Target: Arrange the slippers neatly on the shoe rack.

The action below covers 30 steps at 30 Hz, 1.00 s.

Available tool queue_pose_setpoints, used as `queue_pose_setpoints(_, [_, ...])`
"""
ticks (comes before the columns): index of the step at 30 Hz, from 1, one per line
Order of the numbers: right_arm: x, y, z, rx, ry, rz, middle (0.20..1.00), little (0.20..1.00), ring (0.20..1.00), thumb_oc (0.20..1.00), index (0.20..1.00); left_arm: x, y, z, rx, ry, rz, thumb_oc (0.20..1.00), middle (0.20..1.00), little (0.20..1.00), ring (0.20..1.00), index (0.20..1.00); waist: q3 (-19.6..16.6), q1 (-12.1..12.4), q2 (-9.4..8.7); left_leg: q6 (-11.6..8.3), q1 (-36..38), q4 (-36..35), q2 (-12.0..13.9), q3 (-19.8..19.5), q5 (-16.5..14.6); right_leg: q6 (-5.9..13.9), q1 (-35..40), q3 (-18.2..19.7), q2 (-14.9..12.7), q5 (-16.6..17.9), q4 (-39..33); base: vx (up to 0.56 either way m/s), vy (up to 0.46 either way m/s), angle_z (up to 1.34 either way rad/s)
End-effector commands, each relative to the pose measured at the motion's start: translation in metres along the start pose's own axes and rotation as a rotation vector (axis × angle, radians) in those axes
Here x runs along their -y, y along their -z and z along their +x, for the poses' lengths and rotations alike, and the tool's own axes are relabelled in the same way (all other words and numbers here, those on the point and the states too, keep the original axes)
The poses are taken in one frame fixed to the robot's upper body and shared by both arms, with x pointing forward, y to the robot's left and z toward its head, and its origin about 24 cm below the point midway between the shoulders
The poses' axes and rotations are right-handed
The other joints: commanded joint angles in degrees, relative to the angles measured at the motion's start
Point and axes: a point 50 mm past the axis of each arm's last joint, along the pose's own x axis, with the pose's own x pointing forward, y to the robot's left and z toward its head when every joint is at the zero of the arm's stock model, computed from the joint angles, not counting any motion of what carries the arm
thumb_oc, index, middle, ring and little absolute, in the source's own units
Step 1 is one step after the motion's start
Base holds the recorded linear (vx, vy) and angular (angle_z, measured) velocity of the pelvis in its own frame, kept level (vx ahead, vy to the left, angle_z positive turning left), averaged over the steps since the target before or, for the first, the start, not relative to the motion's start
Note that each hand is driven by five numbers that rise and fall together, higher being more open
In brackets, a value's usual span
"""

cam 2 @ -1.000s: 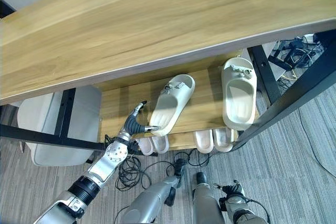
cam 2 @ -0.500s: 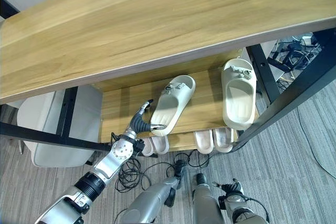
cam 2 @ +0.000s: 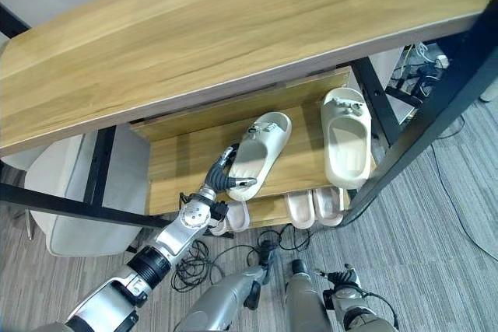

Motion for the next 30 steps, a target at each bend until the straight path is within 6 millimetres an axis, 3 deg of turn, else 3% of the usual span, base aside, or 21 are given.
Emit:
queue_pose_setpoints(1, [-0.003, -0.012, 0.0, 0.031, 0.007, 0.007, 1.0, 1.0, 1.0, 1.0, 1.0, 0.089, 0.019, -0.019, -0.171, 0.253, -0.117, 1.0, 1.0, 1.0, 1.0, 1.0, 1.15, -4.07, 3.56, -1.49, -3.43, 4.21, -1.93, 3.64, -0.98, 4.41, 3.12, -1.35, -1.17, 1.39, -5.53, -0.01, -0.02, -0.12])
queue_pose_setpoints(9, [-0.004, -0.011, 0.0, 0.022, 0.017, -0.023, 1.0, 1.0, 1.0, 1.0, 1.0, 0.1, 0.025, -0.017, -0.248, 0.235, -0.168, 1.0, 1.0, 1.0, 1.0, 1.0, 1.06, -5.09, 3.86, -1.65, -2.98, 3.77, -1.35, 3.85, -0.96, 4.4, 2.87, -0.97, -1.07, 1.25, -5.13, 0.01, -0.015, -0.09])
queue_pose_setpoints(18, [-0.005, -0.016, 0.0, 0.031, 0.022, -0.018, 1.0, 1.0, 1.0, 1.0, 1.0, 0.079, 0.044, -0.013, -0.315, 0.151, -0.051, 1.0, 1.0, 1.0, 1.0, 1.0, -0.3, -4.2, 3.8, -1.81, -3.28, 3.81, -1.41, 3.13, -0.87, 4.2, 2.73, -1.92, -1.1, 0.97, -4.91, 0.0, -0.002, 0.01])
queue_pose_setpoints(21, [-0.003, -0.019, 0.001, 0.04, 0.02, -0.019, 1.0, 1.0, 1.0, 1.0, 1.0, 0.06, 0.054, -0.01, -0.34, 0.086, 0.005, 1.0, 1.0, 1.0, 1.0, 1.0, -1.15, -3.48, 3.6, -1.94, -3.36, 3.82, -1.44, 2.62, -0.83, 4.15, 2.87, -2.51, -1.16, 0.77, -4.97, 0.03, -0.018, 0.05])
queue_pose_setpoints(22, [-0.002, -0.019, 0.001, 0.045, 0.016, -0.023, 1.0, 1.0, 1.0, 1.0, 1.0, 0.043, 0.059, -0.008, -0.345, 0.034, 0.063, 1.0, 1.0, 1.0, 1.0, 1.0, -1.75, -2.92, 3.31, -2.01, -3.37, 3.71, -1.52, 2.21, -0.85, 4.15, 3.07, -3.0, -1.15, 0.67, -5.27, 0.03, -0.021, 0.04])
queue_pose_setpoints(23, [-0.002, -0.019, 0.001, 0.046, 0.016, -0.024, 1.0, 1.0, 1.0, 1.0, 1.0, 0.043, 0.059, -0.008, -0.345, 0.033, 0.063, 1.0, 1.0, 1.0, 1.0, 1.0, -1.75, -2.95, 3.3, -2.01, -3.37, 3.71, -1.53, 2.19, -0.85, 4.15, 3.07, -3.02, -1.16, 0.66, -5.27, 0.04, -0.022, 0.06])
queue_pose_setpoints(25, [0.001, -0.018, 0.002, 0.044, 0.014, -0.018, 1.0, 1.0, 1.0, 1.0, 1.0, 0.016, 0.065, -0.007, -0.348, -0.043, 0.125, 1.0, 1.0, 1.0, 1.0, 1.0, -2.34, -2.22, 3.01, -2.09, -3.57, 3.9, -1.73, 1.78, -0.74, 4.19, 3.25, -3.82, -1.24, 0.65, -5.47, 0.03, -0.011, 0.08])
queue_pose_setpoints(30, [0.0, -0.016, 0.001, 0.049, 0.005, 0.001, 1.0, 1.0, 1.0, 1.0, 1.0, -0.02, 0.073, -0.018, -0.317, -0.12, 0.207, 1.0, 1.0, 1.0, 1.0, 1.0, -3.05, -0.75, 2.58, -2.2, -3.84, 4.12, -1.91, 1.14, -0.75, 4.2, 3.58, -4.97, -1.41, 0.67, -5.83, 0.01, -0.011, 0.12])
